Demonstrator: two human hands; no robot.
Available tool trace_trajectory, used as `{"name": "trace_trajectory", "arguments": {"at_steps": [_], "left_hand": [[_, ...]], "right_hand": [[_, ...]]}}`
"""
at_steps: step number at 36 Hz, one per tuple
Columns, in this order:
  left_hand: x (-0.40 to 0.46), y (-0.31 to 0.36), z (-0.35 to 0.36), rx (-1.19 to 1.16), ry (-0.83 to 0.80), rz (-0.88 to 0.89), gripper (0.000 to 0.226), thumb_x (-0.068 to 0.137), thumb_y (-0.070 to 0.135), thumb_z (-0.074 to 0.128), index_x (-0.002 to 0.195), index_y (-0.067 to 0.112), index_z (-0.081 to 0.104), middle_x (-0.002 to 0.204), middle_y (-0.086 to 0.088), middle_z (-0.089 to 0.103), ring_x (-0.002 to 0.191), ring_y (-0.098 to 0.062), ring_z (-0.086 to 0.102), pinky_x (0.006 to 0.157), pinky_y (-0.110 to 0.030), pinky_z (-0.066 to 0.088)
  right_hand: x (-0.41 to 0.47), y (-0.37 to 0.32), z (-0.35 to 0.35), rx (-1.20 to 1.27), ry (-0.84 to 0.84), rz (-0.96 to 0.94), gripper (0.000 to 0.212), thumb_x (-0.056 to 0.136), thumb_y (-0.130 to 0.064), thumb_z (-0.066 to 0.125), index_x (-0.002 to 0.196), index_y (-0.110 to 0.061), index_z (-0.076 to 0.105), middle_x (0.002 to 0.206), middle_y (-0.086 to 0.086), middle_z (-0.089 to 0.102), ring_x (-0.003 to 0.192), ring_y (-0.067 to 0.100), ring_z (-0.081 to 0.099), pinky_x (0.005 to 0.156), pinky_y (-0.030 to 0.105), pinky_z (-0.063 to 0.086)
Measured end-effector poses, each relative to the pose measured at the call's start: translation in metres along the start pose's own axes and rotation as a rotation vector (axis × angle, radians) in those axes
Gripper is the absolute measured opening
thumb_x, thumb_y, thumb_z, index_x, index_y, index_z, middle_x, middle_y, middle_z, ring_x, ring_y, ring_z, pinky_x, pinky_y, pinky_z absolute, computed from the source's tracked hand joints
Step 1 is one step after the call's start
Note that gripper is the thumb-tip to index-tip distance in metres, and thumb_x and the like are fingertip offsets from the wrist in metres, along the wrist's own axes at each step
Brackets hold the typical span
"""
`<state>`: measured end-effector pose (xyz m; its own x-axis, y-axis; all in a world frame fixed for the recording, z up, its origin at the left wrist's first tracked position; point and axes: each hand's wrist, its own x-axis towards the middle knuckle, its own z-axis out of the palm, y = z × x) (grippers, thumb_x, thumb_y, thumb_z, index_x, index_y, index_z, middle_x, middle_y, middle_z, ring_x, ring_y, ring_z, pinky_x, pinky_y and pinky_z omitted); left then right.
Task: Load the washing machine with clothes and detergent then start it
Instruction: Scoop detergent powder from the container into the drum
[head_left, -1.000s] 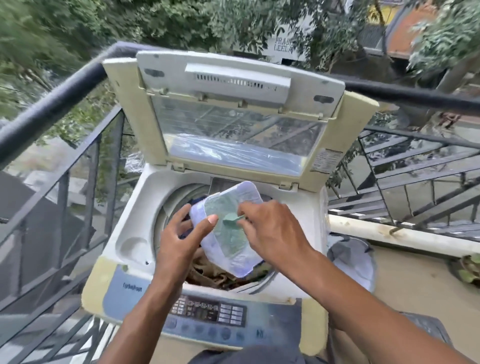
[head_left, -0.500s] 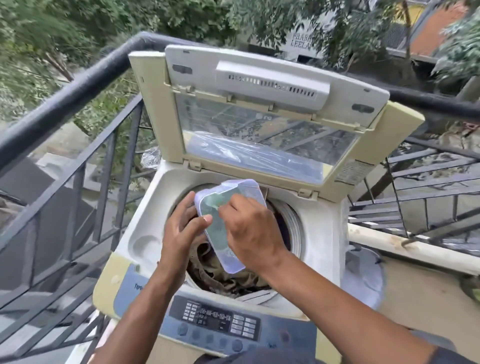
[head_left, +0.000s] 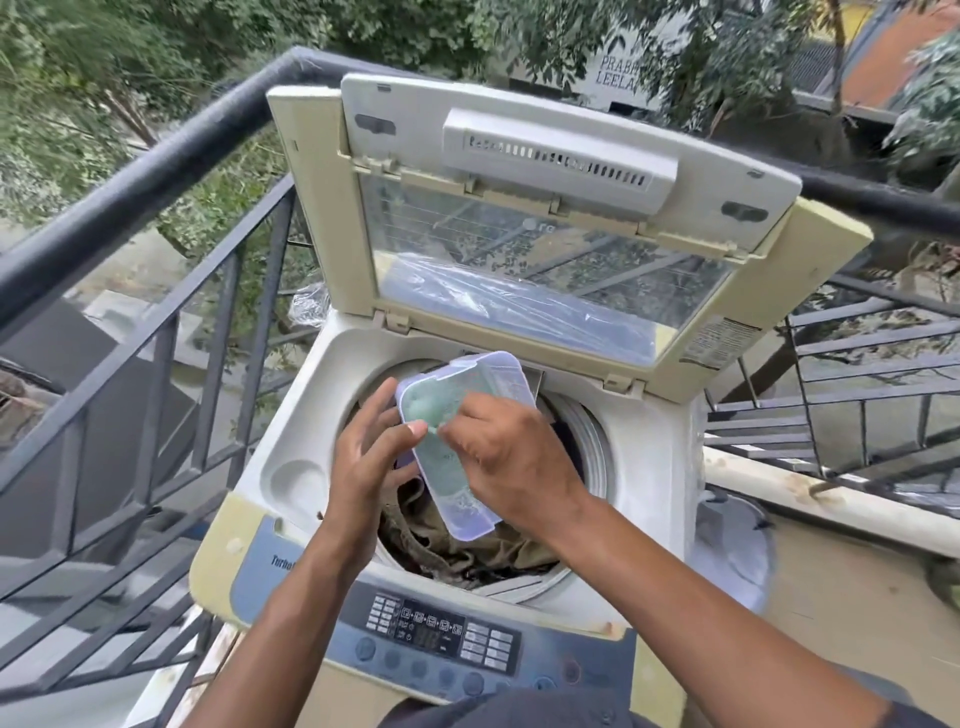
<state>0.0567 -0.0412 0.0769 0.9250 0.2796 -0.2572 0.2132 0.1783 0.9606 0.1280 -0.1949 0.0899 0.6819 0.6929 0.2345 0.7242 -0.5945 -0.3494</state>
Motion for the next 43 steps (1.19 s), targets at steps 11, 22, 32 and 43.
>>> {"name": "trace_trajectory", "arguments": {"at_steps": [11,22,32,43], "left_hand": [[0.000,-0.003,-0.006,0.030,0.106,0.001,0.108,0.060,0.056,0.080,0.158,0.024,0.045,0.132,0.003,0.073,0.118,-0.007,0.071,0.087,-0.034,0.058],[0.000,-0.004,-0.004,0.094,0.174,-0.044,0.120,0.048,0.084,0.086,0.152,0.035,0.051,0.135,0.002,0.072,0.125,-0.012,0.068,0.107,-0.057,0.052],[0.000,-0.005,-0.004,0.170,0.212,-0.060,0.117,0.048,0.087,0.085,0.150,0.040,0.051,0.134,0.004,0.071,0.126,-0.013,0.066,0.106,-0.055,0.054],[0.000,-0.001,-0.003,0.228,0.222,-0.036,0.116,0.047,0.087,0.084,0.149,0.044,0.051,0.136,0.006,0.069,0.123,-0.013,0.068,0.106,-0.054,0.054]], "right_hand": [[-0.024,0.009,-0.018,-0.035,-0.091,0.071,0.019,0.081,0.004,0.064,0.077,-0.014,0.060,0.067,0.000,0.047,0.052,0.025,0.048,0.040,0.036,0.043],[-0.022,0.000,-0.014,-0.136,0.003,0.205,0.028,0.070,0.017,0.071,0.070,-0.008,0.058,0.064,-0.003,0.032,0.053,0.019,0.030,0.047,0.027,0.025],[-0.031,-0.002,-0.011,-0.121,-0.116,0.222,0.029,0.066,0.010,0.071,0.062,-0.009,0.050,0.057,0.000,0.037,0.043,0.023,0.033,0.038,0.027,0.029],[-0.024,0.000,0.004,0.089,-0.118,0.460,0.007,0.082,-0.012,0.069,0.084,-0.012,0.076,0.072,0.004,0.072,0.067,0.023,0.068,0.059,0.027,0.053]]}}
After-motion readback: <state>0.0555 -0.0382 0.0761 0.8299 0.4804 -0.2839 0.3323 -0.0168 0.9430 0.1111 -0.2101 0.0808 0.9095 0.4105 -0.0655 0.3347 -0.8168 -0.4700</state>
